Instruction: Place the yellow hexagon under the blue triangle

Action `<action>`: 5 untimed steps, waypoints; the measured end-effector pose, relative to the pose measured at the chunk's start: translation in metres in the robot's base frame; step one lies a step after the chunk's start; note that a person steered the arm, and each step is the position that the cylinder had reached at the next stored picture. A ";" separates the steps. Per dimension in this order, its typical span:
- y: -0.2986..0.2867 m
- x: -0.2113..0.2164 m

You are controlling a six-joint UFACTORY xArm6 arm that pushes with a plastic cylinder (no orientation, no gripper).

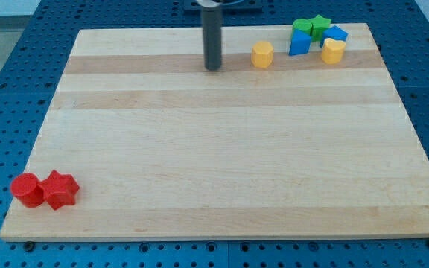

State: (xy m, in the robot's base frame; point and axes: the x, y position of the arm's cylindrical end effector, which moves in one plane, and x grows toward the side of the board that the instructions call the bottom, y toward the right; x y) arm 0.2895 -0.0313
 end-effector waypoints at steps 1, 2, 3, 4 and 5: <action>0.034 -0.028; 0.090 -0.019; 0.121 -0.005; 0.096 -0.005; 0.057 0.022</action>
State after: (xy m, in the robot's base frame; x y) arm 0.3117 0.0252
